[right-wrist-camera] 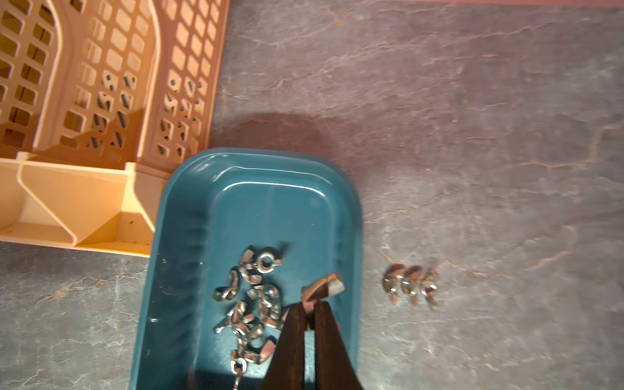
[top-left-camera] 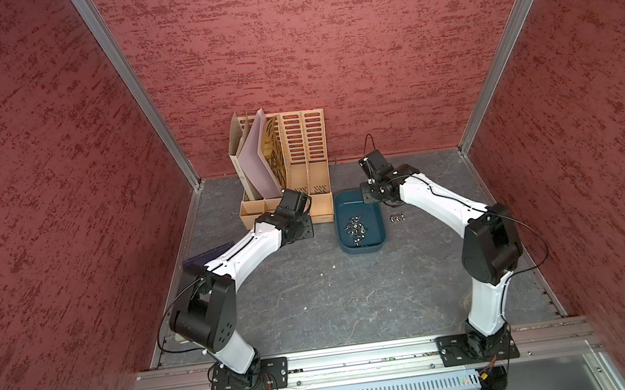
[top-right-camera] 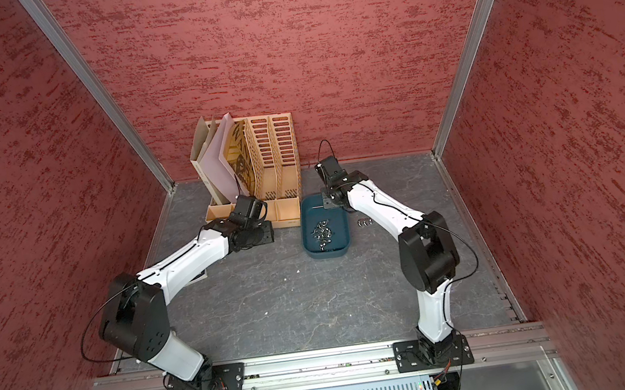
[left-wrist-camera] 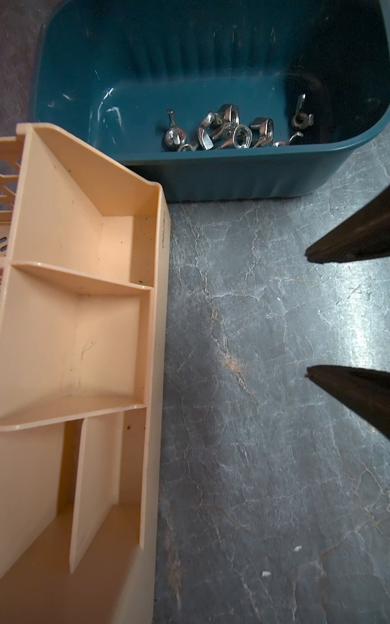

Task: Take out the wing nut from the storage box
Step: Place the wing nut at the center of the board.

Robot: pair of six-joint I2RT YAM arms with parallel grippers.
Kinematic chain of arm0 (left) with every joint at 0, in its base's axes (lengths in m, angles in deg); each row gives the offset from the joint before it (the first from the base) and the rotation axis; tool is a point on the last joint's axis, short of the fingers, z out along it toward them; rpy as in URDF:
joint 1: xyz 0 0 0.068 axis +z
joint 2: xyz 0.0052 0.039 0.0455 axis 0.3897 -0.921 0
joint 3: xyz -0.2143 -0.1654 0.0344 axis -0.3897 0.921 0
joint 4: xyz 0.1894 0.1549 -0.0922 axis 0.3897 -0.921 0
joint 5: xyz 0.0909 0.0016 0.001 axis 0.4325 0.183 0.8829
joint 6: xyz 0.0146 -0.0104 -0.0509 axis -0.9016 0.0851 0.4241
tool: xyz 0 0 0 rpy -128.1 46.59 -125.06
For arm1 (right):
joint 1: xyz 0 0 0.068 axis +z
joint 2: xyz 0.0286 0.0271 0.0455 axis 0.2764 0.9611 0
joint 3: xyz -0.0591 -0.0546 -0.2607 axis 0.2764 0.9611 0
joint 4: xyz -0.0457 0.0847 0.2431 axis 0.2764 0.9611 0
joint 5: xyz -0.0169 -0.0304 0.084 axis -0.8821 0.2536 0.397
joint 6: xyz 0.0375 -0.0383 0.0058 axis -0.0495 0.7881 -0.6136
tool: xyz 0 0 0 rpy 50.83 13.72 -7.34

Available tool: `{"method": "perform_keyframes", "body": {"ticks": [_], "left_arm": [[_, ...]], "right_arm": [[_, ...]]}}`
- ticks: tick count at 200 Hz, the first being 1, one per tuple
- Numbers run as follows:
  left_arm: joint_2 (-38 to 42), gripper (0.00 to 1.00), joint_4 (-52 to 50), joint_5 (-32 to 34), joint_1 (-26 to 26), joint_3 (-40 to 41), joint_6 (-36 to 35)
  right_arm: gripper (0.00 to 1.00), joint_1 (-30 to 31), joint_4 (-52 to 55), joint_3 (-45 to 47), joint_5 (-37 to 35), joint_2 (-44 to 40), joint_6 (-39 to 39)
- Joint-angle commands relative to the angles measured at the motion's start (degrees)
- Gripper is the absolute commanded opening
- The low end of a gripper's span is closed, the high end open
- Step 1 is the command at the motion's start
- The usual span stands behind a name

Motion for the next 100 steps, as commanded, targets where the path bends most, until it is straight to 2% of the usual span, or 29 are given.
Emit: {"method": "perform_keyframes", "body": {"ticks": [1,57,100], "left_arm": [[0.48,0.52,0.67,0.06,-0.33,-1.49,-0.15],[0.34,0.52,0.41,0.09,-0.42,-2.09,-0.11],[-0.48,0.52,-0.04,0.04,-0.67,-3.37,-0.18]], "right_arm": [[0.02,-2.77,0.87,2.75,-2.66,-3.15,1.36],[0.03,-9.77,-0.37,11.56,-2.65,-8.92,2.82],[0.02,-12.89,-2.28,16.59,-1.05,-9.22,3.28]]}}
